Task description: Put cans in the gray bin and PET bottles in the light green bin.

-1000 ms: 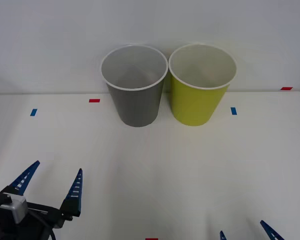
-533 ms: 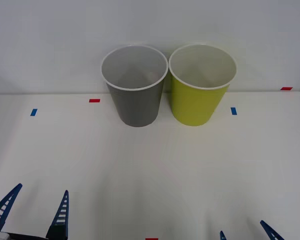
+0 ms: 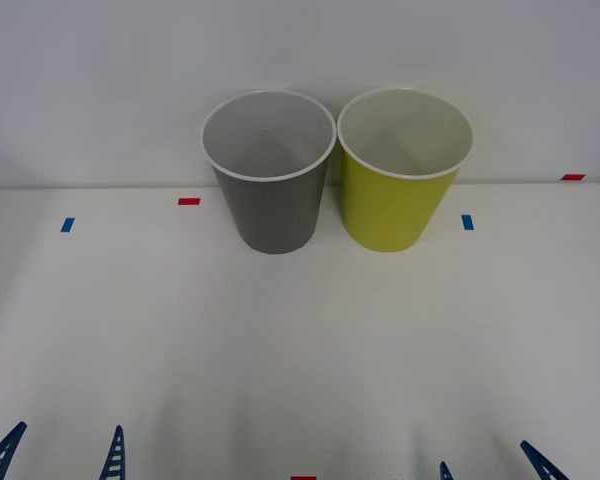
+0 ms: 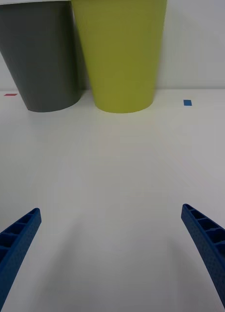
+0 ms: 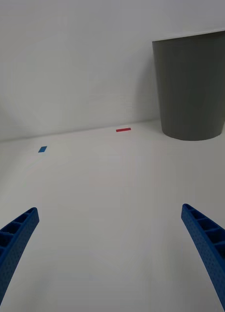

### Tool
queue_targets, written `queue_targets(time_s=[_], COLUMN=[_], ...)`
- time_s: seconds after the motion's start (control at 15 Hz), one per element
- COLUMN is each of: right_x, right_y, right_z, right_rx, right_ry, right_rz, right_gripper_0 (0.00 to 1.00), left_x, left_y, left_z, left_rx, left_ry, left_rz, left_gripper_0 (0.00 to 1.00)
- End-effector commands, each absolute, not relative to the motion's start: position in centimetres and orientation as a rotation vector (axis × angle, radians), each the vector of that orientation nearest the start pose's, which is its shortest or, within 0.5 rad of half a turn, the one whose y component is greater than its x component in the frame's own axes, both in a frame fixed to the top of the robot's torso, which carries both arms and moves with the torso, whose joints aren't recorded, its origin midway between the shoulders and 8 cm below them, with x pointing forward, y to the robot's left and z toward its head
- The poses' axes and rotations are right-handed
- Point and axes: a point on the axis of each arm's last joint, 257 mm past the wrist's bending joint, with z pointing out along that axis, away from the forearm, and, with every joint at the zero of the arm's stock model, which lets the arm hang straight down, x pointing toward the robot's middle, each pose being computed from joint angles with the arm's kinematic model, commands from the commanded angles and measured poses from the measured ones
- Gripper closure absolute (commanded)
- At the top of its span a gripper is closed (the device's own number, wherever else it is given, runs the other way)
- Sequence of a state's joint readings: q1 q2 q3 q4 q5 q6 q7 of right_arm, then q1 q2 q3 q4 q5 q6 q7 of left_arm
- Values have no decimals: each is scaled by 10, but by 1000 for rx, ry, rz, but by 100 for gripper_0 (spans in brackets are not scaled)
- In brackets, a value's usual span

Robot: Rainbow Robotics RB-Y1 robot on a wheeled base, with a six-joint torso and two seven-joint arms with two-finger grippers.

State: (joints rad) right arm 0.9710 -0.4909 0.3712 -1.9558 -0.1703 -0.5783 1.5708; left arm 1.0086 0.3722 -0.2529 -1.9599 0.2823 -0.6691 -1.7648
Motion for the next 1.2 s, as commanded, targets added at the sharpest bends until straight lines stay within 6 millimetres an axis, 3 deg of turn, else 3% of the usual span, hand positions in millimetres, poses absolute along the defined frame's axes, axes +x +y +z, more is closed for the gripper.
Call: queue_targets(time_s=[0.07,0.4,1.2], right_x=[215,215,215], right_y=[-215,-215,-215], right_z=[-290,-290,-290], right_rx=[-157,-157,-157], right_ry=[1670,1670,1670], right_rz=[184,184,184], right_gripper_0=[0,0,0], left_x=[212,199,199], left_y=[281,284,283], left_z=[-262,-274,-274], left_rx=[81,110,122], left_ry=[1571,1606,1606], left_rz=[118,142,148], left_gripper_0=[0,0,0])
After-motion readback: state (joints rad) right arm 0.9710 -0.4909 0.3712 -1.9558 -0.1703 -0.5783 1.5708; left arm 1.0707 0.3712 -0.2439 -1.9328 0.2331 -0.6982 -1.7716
